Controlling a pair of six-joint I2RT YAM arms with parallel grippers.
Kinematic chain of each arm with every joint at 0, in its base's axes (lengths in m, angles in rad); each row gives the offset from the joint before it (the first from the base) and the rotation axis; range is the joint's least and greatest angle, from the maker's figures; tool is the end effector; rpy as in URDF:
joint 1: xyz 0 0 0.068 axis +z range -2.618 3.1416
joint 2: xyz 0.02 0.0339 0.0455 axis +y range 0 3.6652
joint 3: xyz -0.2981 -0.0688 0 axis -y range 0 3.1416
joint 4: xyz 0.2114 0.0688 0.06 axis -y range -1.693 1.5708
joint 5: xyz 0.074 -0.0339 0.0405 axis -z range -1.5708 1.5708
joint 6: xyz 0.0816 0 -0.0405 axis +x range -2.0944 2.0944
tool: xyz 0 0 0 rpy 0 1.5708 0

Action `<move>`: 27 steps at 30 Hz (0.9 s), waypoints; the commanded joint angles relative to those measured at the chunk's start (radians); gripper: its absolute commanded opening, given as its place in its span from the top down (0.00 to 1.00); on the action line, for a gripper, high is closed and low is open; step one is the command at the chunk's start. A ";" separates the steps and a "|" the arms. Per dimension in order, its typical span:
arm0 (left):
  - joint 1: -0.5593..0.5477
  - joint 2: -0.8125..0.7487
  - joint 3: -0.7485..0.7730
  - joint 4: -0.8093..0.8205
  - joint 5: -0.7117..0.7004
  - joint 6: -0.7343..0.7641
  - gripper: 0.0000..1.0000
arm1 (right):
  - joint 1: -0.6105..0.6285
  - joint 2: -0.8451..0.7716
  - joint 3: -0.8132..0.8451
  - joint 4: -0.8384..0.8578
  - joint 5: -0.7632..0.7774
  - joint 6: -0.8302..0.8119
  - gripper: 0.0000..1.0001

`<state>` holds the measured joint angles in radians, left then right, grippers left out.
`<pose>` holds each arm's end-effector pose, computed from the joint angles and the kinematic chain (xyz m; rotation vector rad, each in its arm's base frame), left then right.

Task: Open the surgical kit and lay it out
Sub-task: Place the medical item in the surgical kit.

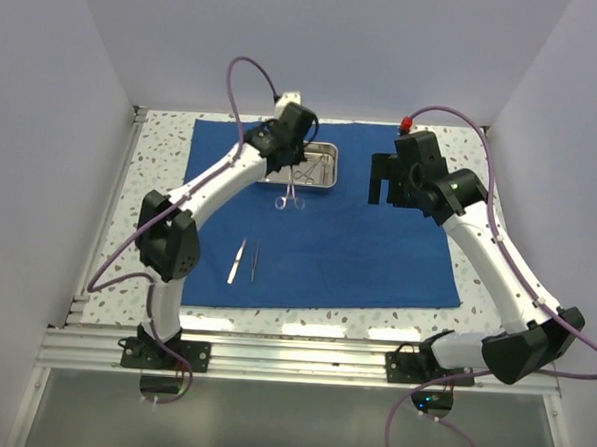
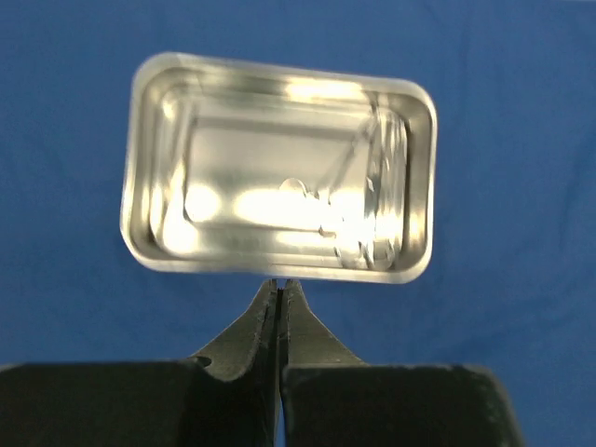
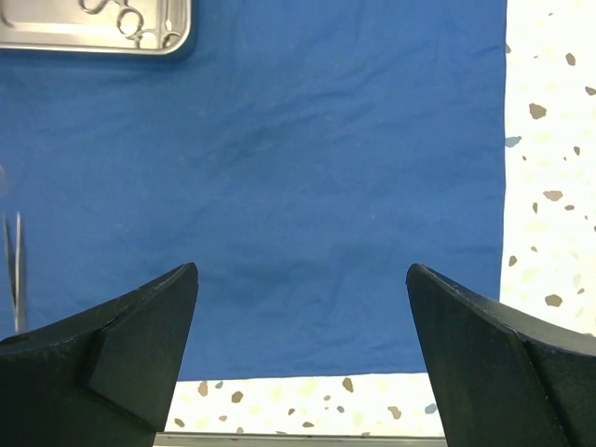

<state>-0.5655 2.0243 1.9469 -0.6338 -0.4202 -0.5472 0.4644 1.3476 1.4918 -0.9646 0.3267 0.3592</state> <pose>0.4219 -0.2283 0.3280 -0.1951 2.2039 -0.1343 0.2422 0.0920 0.3833 0.0286 2.3359 0.0154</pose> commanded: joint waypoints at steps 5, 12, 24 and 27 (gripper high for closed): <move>-0.149 -0.193 -0.325 -0.115 0.009 -0.342 1.00 | 0.000 -0.108 -0.037 0.060 -0.044 0.006 0.01; -0.258 -0.179 -0.460 -0.055 0.017 -0.436 1.00 | -0.001 -0.177 -0.103 0.027 -0.054 -0.003 0.01; -0.338 -0.102 -0.540 0.035 0.032 -0.481 1.00 | -0.001 -0.220 -0.143 -0.006 -0.046 -0.037 0.01; -0.346 -0.076 -0.540 0.049 0.023 -0.476 1.00 | 0.000 -0.219 -0.148 -0.002 -0.048 -0.036 0.01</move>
<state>-0.9005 1.9221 1.4113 -0.6418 -0.3740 -0.9951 0.4644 1.1481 1.3495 -0.9619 0.2924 0.3454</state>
